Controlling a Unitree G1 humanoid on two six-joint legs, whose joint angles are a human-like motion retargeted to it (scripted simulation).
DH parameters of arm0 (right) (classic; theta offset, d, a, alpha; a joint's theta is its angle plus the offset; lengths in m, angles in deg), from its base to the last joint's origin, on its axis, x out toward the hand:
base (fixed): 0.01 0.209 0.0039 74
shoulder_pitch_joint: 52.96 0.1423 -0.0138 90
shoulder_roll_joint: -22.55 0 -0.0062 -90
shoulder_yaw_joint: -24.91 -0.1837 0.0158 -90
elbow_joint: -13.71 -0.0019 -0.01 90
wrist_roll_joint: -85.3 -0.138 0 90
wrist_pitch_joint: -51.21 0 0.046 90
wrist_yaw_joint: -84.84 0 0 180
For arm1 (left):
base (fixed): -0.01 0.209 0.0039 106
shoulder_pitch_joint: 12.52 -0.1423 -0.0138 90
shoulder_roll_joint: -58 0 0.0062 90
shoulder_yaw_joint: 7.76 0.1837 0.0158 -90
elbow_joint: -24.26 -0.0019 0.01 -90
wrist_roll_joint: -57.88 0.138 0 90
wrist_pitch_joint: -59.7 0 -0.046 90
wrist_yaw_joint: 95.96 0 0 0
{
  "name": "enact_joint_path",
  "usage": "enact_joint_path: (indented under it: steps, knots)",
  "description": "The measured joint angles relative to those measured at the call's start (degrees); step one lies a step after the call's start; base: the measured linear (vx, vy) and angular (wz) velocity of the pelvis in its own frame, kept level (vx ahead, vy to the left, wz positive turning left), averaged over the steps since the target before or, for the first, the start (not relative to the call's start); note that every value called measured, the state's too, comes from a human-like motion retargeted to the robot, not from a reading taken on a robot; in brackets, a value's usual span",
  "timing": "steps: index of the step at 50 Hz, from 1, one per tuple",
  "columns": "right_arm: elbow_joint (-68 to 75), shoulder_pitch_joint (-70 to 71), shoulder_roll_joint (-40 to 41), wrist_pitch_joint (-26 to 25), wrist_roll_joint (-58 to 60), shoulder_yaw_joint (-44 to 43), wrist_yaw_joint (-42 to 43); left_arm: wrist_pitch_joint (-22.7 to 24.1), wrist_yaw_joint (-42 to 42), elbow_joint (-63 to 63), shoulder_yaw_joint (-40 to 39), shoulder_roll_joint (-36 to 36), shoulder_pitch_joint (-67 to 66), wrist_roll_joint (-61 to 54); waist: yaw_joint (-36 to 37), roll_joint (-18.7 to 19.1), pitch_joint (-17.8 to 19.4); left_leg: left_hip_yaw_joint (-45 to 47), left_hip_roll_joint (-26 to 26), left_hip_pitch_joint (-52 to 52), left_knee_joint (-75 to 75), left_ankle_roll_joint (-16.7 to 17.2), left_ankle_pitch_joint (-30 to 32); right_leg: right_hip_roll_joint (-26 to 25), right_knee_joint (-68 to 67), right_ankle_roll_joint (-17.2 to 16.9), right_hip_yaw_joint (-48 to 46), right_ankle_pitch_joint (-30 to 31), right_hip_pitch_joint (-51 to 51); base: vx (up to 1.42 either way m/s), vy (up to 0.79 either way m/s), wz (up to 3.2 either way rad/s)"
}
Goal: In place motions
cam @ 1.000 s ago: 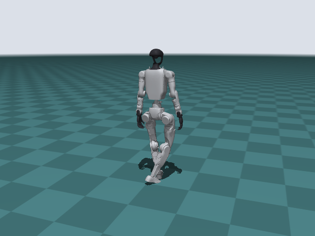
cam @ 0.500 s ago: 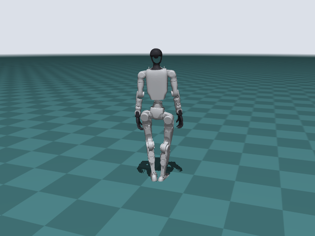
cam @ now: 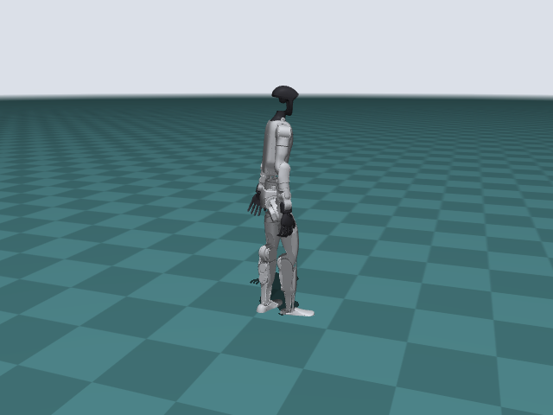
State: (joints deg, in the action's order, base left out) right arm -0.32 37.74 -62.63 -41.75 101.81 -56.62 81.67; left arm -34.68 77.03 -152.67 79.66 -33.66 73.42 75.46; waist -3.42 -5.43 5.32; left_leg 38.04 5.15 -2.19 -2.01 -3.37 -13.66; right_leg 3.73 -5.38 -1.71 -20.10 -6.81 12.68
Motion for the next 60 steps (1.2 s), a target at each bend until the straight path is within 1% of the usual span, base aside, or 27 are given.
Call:
enact_joint_path:
  steps: [5,8,10,12,13,15,18,19,23,27,30,33,35,37,38,40,42,44,47,48,50,53,55,57,58,59,60]
  knots:
    - [2.2,0.1,-3.2,-1.5,-0.3,-3.9,1.7,-0.8,-1.1,-3.5,-0.8,0.1,-2.2,-1.5,1.3,1.6,-1.0,14.6,-1.1,-2.8,2.0,3.2,-2.5,2.9,-0.7,-0.1,-20.5,-1.7,-1.5,-0.26,-0.10,-3.87]
    - [2.9,0.8,-4.9,-2.3,-1.1,-6.3,3.2,-1.0,-0.7,-3.3,-2.0,-0.6,-3.2,-0.7,0.6,3.0,-1.7,21.2,-1.5,-3.9,2.3,5.6,-3.6,3.3,0.1,-1.1,-34.6,-0.2,-4.3,-0.22,-0.12,-3.54]
    - [3.2,1.1,-5.9,-2.5,-1.9,-7.9,4.1,-1.0,-0.3,-2.8,-2.6,-1.2,-3.5,-0.5,-0.3,3.9,-2.0,24.6,-1.6,-4.5,2.1,7.2,-4.0,2.7,1.0,-1.3,-41.2,1.9,-5.8,-0.10,-0.06,-3.06]
    - [3.6,0.7,-6.6,-2.5,-3.2,-9.6,4.7,-1.0,-0.2,-2.2,-2.7,-1.6,-3.2,-0.6,-1.4,4.6,-2.3,27.8,-1.5,-5.3,1.8,8.6,-4.1,1.6,1.5,-0.6,-42.0,3.9,-6.1,-0.01,-0.01,-2.53]
    - [3.9,0.4,-6.9,-2.5,-3.9,-10.5,4.9,-0.9,-0.3,-1.8,-2.4,-1.6,-2.9,-0.7,-2.2,4.9,-2.2,29.0,-1.5,-5.8,1.6,9.2,-4.1,1.1,1.5,-0.1,-40.4,5.3,-5.8,0.02,-0.05,-1.96]
    - [5.1,-0.4,-7.2,-2.7,-5.2,-12.6,5.5,-1.0,-0.8,-0.6,-1.7,-1.5,-1.8,-0.8,-4.2,5.8,-1.9,30.6,-1.8,-6.7,1.2,10.1,-4.1,0.0,1.4,2.6,-35.9,8.2,-5.2,0.03,-0.07,-1.42]
    - [8.3,-1.8,-7.1,-3.6,-7.4,-16.4,6.4,-1.2,-1.6,2.5,-1.2,-1.0,1.0,-0.7,-8.4,7.7,-1.4,31.8,-3.1,-7.8,0.6,11.1,-3.5,-1.9,1.9,6.9,-33.9,8.0,-5.4,0.03,-0.06,-0.61]
    - [9.6,-2.4,-6.8,-4.1,-8.9,-17.7,6.6,-1.0,-1.9,3.7,-1.5,-0.9,2.0,-0.5,-9.8,8.3,-1.3,32.0,-3.3,-8.2,0.5,11.3,-3.3,-2.3,1.8,7.4,-33.6,7.5,-5.5,0.08,-0.07,-0.16]
    - [15.7,-5.9,-5.7,-5.1,-18.1,-24.0,5.2,0.4,-3.2,8.4,-2.6,-1.6,5.9,-0.5,-12.0,10.3,-2.2,32.7,-3.9,-9.5,0.8,12.2,-2.2,-2.5,-0.2,6.3,-32.3,5.7,-5.8,0.19,-0.08,-0.08]
    - [19.7,-9.7,-4.3,-4.9,-26.0,-29.1,4.0,1.8,-3.7,11.4,-1.0,-4.0,7.4,-3.2,-10.5,11.8,-4.8,32.7,-4.6,-11.5,0.6,12.4,0.4,-2.2,-2.0,4.6,-30.3,4.2,-6.3,0.39,-0.15,-0.22]
    - [20.7,-11.0,-3.3,-4.5,-27.5,-30.1,5.4,2.9,-4.7,13.2,1.3,-5.5,5.7,-3.7,-7.7,11.9,-6.9,30.6,-4.8,-13.5,-0.7,11.7,4.5,-1.9,-3.2,3.5,-27.2,3.5,-6.6,0.48,-0.20,-0.68]
    - [19.0,-9.9,-2.2,-4.9,-23.4,-28.6,4.6,3.3,-4.5,12.9,2.6,-6.0,3.1,-2.6,-5.3,10.1,-8.4,29.4,-4.3,-15.8,-4.0,9.1,11.6,-0.4,-4.0,3.4,-22.7,2.4,-7.0,0.37,-0.13,-1.13]
    - [16.6,-8.7,-1.5,-4.8,-19.3,-25.7,3.1,3.3,-3.8,11.3,2.3,-6.4,1.3,-1.5,-4.1,7.3,-8.9,27.3,-3.8,-16.7,-8.9,4.6,17.2,1.7,-3.3,4.1,-19.0,2.1,-8.0,0.38,-0.10,-1.61]
    - [13.3,-6.9,-0.8,-4.7,-15.5,-21.9,1.8,3.0,-3.5,8.8,1.9,-6.6,-0.5,-0.5,-2.0,3.8,-8.8,23.2,-4.1,-15.7,-17.3,-1.0,20.6,4.6,-2.8,4.6,-14.5,2.3,-9.0,0.42,-0.13,-2.04]
    - [11.4,-5.9,-0.4,-4.7,-13.6,-20.0,1.2,2.7,-3.5,7.3,1.6,-6.6,-1.1,-0.2,-0.7,2.6,-8.5,21.0,-5.0,-14.3,-22.4,-1.5,20.7,5.3,-2.7,5.1,-11.8,2.3,-9.1,0.41,-0.13,-2.22]
    - [6.6,-3.8,0.5,-4.7,-10.1,-16.1,0.0,2.0,-3.4,4.1,0.9,-6.9,-2.2,-0.1,1.8,1.3,-7.9,14.9,-7.5,-9.3,-32.8,0.7,18.2,5.2,-2.0,6.3,-6.9,2.9,-9.0,0.34,-0.08,-2.31]
    - [1.4,-1.3,1.2,-4.2,-7.5,-11.8,-1.3,1.2,-3.4,1.3,-0.1,-7.5,-3.0,-0.9,3.8,1.2,-6.6,7.1,-7.6,-3.0,-38.0,2.7,17.0,4.2,-0.9,7.0,-2.9,4.3,-9.2,0.20,-0.03,-2.13]
    - [-3.6,1.5,1.4,-2.8,-5.1,-7.5,-2.8,0.6,-3.6,-0.6,-1.2,-8.0,-3.4,-2.0,3.7,0.8,-5.3,4.2,-8.2,0.5,-39.8,1.5,14.6,4.2,-0.1,7.1,-0.8,5.4,-9.5,0.09,0.01,-1.60]
    - [-9.8,5.0,1.0,-0.3,-1.2,-1.9,-3.8,0.2,-3.6,-1.4,-2.7,-8.7,-4.1,-2.7,3.1,0.5,-3.9,4.6,-9.5,3.7,-36.4,-2.6,10.1,4.3,1.0,7.0,1.5,6.7,-9.9,0.09,0.05,-1.36]
    - [-11.4,5.7,0.9,0.4,0.0,-0.5,-3.4,0.1,-3.4,-1.2,-3.1,-8.8,-4.2,-2.7,2.8,0.7,-3.7,3.0,-8.9,5.3,-33.8,-3.7,8.8,3.9,1.4,7.0,2.2,7.1,-10.0,0.12,0.08,-1.21]
    - [-13.9,6.4,0.3,1.4,1.9,1.7,-2.2,0.1,-3.0,-0.8,-3.4,-8.9,-4.3,-2.2,3.1,1.6,-3.3,-4.3,-6.5,9.1,-27.5,-4.1,7.5,2.4,2.2,7.0,3.8,7.7,-10.4,0.12,0.07,-1.16]
    - [-14.8,5.4,-0.6,2.3,3.1,1.9,-0.7,0.0,-2.9,0.4,-2.5,-8.7,-3.5,-1.7,5.7,3.5,-2.4,-25.3,-0.1,12.6,-16.2,-3.3,9.2,-0.5,3.1,7.4,6.1,7.9,-12.2,0.21,0.08,-1.14]
    - [-13.5,3.7,-0.9,2.3,3.0,0.6,-0.6,0.1,-2.9,1.4,-1.3,-8.4,-3.1,-1.8,8.5,4.8,-2.2,-35.8,2.5,11.7,-8.4,-2.6,17.4,-2.9,3.1,7.6,8.5,7.6,-13.6,0.35,0.11,-0.93]
    - [-10.2,1.3,-0.9,1.7,2.9,-0.4,-1.0,0.4,-3.2,2.7,-1.1,-8.2,-3.7,-2.0,7.3,4.5,-3.9,-30.4,0.5,9.8,-7.3,-2.1,15.2,-2.4,3.3,6.9,8.5,7.5,-14.7,0.43,0.12,0.16]
    - [-7.6,0.7,-0.6,1.4,3.3,-0.8,-1.3,0.5,-3.8,3.4,-1.7,-8.1,-3.6,-2.1,5.5,4.8,-5.0,-21.6,-3.1,9.0,-8.0,-1.4,14.9,-2.6,3.4,6.7,7.4,7.5,-14.8,0.32,0.15,0.60]
    - [-4.7,0.3,-0.1,0.6,3.4,-1.1,-1.3,0.5,-4.2,3.9,-2.6,-8.1,-3.3,-2.2,3.9,4.8,-5.6,-19.1,-3.8,8.5,-7.5,-1.4,15.1,-2.6,3.6,6.6,6.4,7.4,-15.0,0.22,0.12,0.57]
    - [-1.7,-0.1,0.5,-0.3,3.2,-1.4,-1.3,0.5,-4.6,4.3,-3.7,-8.0,-2.8,-2.4,2.6,4.5,-6.1,-19.7,-3.1,8.1,-6.3,-1.7,15.6,-2.5,3.7,6.7,5.5,7.1,-15.3,0.11,0.05,0.20]
